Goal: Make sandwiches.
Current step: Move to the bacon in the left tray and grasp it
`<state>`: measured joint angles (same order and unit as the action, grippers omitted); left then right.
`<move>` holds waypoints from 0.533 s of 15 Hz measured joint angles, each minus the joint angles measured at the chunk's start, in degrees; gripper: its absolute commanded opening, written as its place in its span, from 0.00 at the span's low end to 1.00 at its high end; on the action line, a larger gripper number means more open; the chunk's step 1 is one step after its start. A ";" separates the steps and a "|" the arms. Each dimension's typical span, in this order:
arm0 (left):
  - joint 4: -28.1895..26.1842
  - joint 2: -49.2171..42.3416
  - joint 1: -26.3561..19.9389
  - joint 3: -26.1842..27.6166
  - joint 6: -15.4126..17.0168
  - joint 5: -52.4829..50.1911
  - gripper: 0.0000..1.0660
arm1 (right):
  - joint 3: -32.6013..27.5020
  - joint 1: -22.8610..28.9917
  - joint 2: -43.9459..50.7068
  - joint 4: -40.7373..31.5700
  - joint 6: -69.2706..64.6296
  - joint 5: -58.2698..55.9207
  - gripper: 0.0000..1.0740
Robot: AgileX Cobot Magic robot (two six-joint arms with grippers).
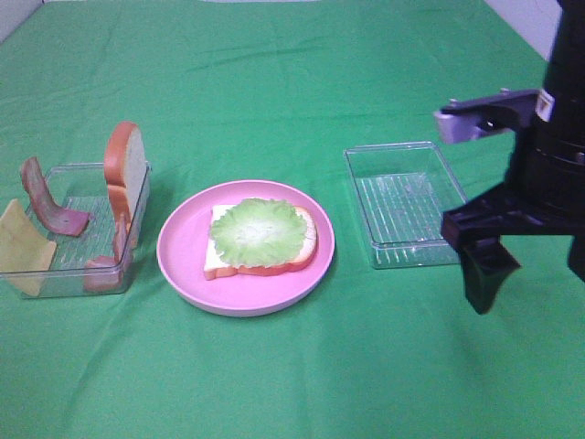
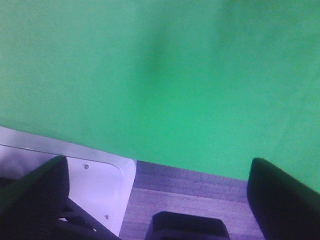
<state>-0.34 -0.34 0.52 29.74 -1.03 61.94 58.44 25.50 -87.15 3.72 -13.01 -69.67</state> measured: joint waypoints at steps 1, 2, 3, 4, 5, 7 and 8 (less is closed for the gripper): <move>0.00 0.00 0.00 0.00 0.00 0.00 0.94 | -2.81 -2.35 1.60 0.06 0.00 0.00 0.86; 0.00 0.00 0.00 0.00 0.00 0.00 0.94 | -5.50 -4.18 4.30 0.46 0.00 0.00 0.86; 0.00 0.00 0.00 0.00 0.00 0.00 0.94 | -7.68 -5.33 7.39 0.86 0.00 0.29 0.86; 0.00 0.00 0.00 0.00 0.00 0.00 0.94 | -9.80 -5.84 11.40 1.43 0.00 1.43 0.86; 0.00 0.00 0.00 0.00 0.00 0.00 0.94 | -13.01 -6.13 19.42 2.64 0.00 4.81 0.86; 0.00 0.00 0.00 0.00 0.00 0.00 0.94 | -15.36 -6.19 25.90 3.50 0.00 6.70 0.86; 0.00 0.00 0.00 0.00 0.00 0.00 0.94 | -16.79 -6.19 29.68 4.07 0.00 7.16 0.86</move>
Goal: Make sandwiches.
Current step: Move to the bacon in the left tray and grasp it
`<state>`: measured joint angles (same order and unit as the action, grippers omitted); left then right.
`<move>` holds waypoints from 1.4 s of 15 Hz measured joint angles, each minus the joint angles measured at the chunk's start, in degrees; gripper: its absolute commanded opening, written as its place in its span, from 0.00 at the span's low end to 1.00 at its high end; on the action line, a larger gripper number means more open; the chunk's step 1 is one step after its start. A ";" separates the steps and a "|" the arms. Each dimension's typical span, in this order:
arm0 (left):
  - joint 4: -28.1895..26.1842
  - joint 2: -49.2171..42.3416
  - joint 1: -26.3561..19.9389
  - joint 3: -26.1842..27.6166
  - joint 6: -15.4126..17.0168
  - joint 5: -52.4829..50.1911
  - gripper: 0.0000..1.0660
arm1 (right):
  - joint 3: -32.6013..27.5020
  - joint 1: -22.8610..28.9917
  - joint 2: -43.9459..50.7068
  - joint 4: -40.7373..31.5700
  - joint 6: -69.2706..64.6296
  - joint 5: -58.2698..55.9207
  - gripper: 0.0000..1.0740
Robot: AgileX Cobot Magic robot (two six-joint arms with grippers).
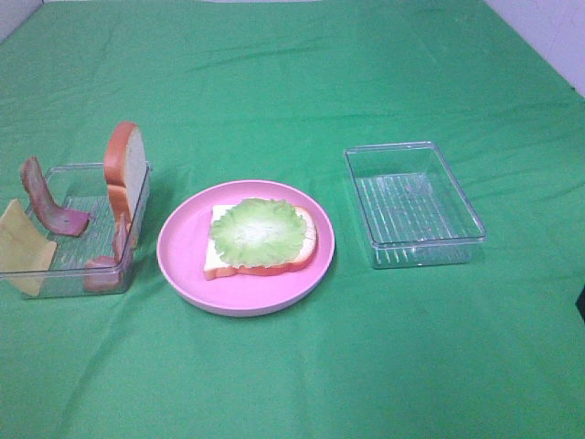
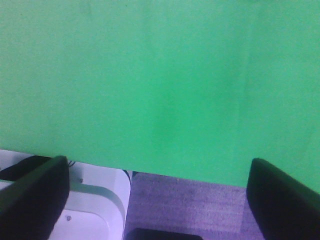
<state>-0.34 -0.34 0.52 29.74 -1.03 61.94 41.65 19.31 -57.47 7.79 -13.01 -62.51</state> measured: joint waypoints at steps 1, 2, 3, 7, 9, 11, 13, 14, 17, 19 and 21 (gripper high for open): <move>0.00 0.00 0.00 0.00 0.00 0.00 0.94 | -1.55 0.00 3.84 0.74 0.00 0.34 0.86; 0.00 0.00 0.00 0.00 0.00 0.00 0.94 | -2.52 0.00 5.96 1.26 0.00 0.46 0.86; 0.00 0.00 0.00 0.00 0.00 0.00 0.94 | -4.64 0.00 10.49 2.12 0.00 0.46 0.86; 0.00 0.00 0.00 0.00 0.00 0.00 0.94 | -12.72 0.00 30.77 5.50 0.00 0.86 0.86; 0.00 0.00 0.00 0.00 0.00 0.00 0.94 | -13.92 -1.72 36.90 5.67 0.06 1.43 0.86; 0.00 0.00 0.00 0.00 0.00 0.00 0.94 | -13.92 -7.96 41.42 5.56 0.46 2.29 0.86; 0.00 0.00 0.00 0.00 0.00 0.00 0.94 | -13.92 -13.64 46.41 3.38 3.72 3.21 0.86; 0.00 0.00 0.00 0.00 0.00 0.00 0.94 | -13.92 -15.07 48.70 1.55 6.47 3.27 0.86; 0.00 0.00 0.00 0.00 0.00 0.00 0.94 | -14.21 -15.76 54.14 -4.35 13.01 2.41 0.86; 0.00 0.00 0.00 0.00 0.00 0.00 0.94 | -15.53 -15.76 57.24 -5.04 14.15 -0.34 0.86; 0.00 0.00 0.00 0.00 0.00 0.00 0.94 | -15.53 -15.76 57.64 -5.39 14.09 -0.52 0.86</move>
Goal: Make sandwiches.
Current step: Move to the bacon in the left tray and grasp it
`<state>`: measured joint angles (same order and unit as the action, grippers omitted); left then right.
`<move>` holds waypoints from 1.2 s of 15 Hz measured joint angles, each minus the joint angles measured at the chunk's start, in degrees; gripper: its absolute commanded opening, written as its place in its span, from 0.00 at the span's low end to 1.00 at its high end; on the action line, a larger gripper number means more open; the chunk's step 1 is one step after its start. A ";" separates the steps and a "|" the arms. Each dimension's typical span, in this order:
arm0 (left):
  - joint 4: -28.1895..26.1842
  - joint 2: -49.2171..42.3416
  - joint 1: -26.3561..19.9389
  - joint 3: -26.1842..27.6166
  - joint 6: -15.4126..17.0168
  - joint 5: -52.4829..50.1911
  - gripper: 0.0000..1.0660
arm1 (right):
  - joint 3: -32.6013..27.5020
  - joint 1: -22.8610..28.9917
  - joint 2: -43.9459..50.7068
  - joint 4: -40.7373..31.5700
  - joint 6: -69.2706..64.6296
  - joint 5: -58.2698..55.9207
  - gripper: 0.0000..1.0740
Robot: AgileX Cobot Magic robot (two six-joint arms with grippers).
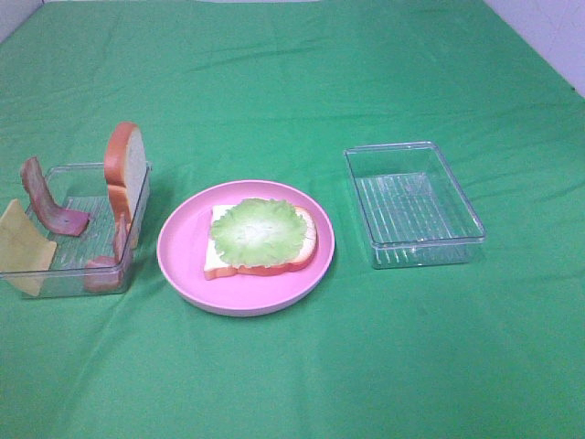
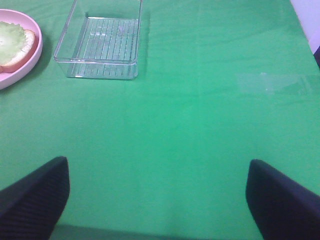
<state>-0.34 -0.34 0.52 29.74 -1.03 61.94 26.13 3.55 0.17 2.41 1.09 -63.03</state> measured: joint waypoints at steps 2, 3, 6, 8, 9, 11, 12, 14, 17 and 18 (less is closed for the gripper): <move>0.00 0.00 0.00 0.00 0.00 0.00 0.94 | 0.00 0.00 0.00 -0.29 -0.06 0.00 0.86; 0.00 0.00 0.00 0.00 0.00 0.00 0.94 | 0.00 0.00 0.00 -0.40 -0.06 0.00 0.86; 0.00 0.00 0.00 0.00 0.00 0.00 0.94 | 0.00 0.00 0.00 -0.52 -0.06 0.00 0.86; 0.00 0.00 0.00 0.00 0.00 0.00 0.94 | 0.00 0.00 0.00 -0.52 -0.11 0.00 0.86; 0.00 0.00 0.00 0.00 0.00 0.00 0.94 | 0.00 0.00 0.00 -0.52 -0.11 0.00 0.86; 0.00 0.00 0.00 0.00 0.00 0.00 0.94 | 0.00 0.00 0.00 -0.52 -0.11 -0.06 0.86; 0.00 0.00 0.00 0.00 0.00 0.00 0.94 | 0.00 0.00 0.00 -0.52 -0.11 -0.06 0.86; 0.00 0.00 0.00 0.00 0.00 0.00 0.94 | 0.00 0.00 0.00 -0.52 -0.11 -0.06 0.86; 0.00 0.00 0.00 0.00 0.00 0.00 0.94 | 0.00 0.00 0.00 -0.52 -0.11 -0.06 0.86; 0.00 0.00 0.00 0.00 0.00 0.00 0.94 | 0.00 0.00 0.00 -0.52 -0.11 0.00 0.86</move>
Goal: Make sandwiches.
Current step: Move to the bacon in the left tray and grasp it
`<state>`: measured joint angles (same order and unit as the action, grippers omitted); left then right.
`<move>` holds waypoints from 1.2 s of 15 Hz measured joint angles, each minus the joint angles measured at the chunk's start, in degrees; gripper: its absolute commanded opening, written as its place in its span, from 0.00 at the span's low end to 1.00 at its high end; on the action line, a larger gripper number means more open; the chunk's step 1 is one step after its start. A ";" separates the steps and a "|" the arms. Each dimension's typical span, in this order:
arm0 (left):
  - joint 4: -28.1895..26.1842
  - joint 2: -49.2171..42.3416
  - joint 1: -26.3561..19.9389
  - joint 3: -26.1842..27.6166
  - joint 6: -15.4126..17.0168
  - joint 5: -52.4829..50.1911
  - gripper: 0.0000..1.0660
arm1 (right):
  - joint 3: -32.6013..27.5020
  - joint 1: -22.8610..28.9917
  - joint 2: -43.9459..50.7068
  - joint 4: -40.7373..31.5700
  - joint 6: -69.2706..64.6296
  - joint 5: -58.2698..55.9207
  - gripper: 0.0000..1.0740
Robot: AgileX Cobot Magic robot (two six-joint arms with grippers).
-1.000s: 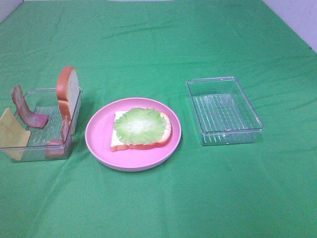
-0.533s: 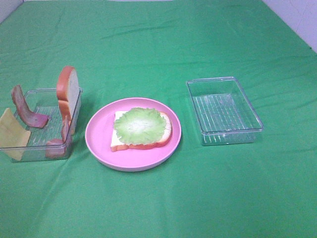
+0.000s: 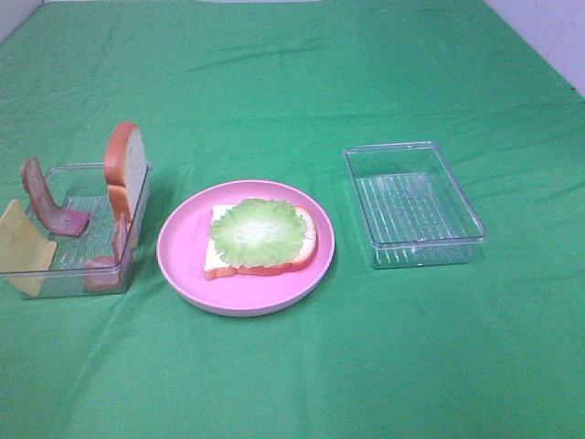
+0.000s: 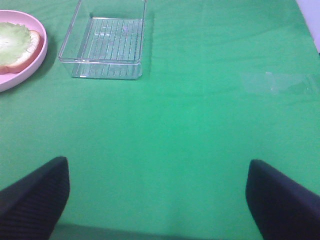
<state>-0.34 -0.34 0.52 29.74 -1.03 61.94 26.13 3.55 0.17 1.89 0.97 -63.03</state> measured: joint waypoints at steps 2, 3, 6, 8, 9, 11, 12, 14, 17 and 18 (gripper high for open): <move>0.00 0.00 0.00 0.00 0.00 0.00 0.94 | 0.00 0.00 0.00 0.00 0.00 0.00 0.86; 0.00 0.00 0.00 0.00 0.00 0.00 0.94 | 0.00 0.00 0.00 0.00 0.00 0.00 0.86; 0.00 0.00 0.00 0.00 0.00 0.00 0.94 | 0.00 0.00 0.00 0.00 0.00 -0.06 0.86; 0.00 0.00 0.00 0.00 0.00 0.00 0.94 | 0.00 0.00 0.00 0.00 0.00 -0.06 0.86; 0.00 0.00 0.00 0.00 0.00 0.00 0.94 | 0.00 0.00 0.00 0.00 0.00 -0.06 0.86; 0.00 0.00 0.00 0.00 0.00 0.00 0.94 | 0.00 0.00 0.00 0.00 0.00 -0.06 0.86; 0.00 0.00 0.00 0.00 0.00 0.00 0.94 | 0.00 0.00 0.00 0.00 0.00 -0.06 0.86; 0.00 0.00 0.00 0.00 0.00 0.00 0.94 | 0.00 0.00 0.00 0.00 0.00 -0.06 0.86; 0.00 2.52 0.00 0.92 1.03 -0.46 0.94 | 0.00 0.00 0.00 0.00 0.00 -0.06 0.86; 0.00 3.78 0.00 1.49 1.03 -1.15 0.94 | 0.00 0.00 0.00 0.00 0.00 -0.06 0.86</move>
<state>-0.34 3.44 0.52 31.23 0.00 60.79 26.13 3.55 0.17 1.89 0.97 -63.08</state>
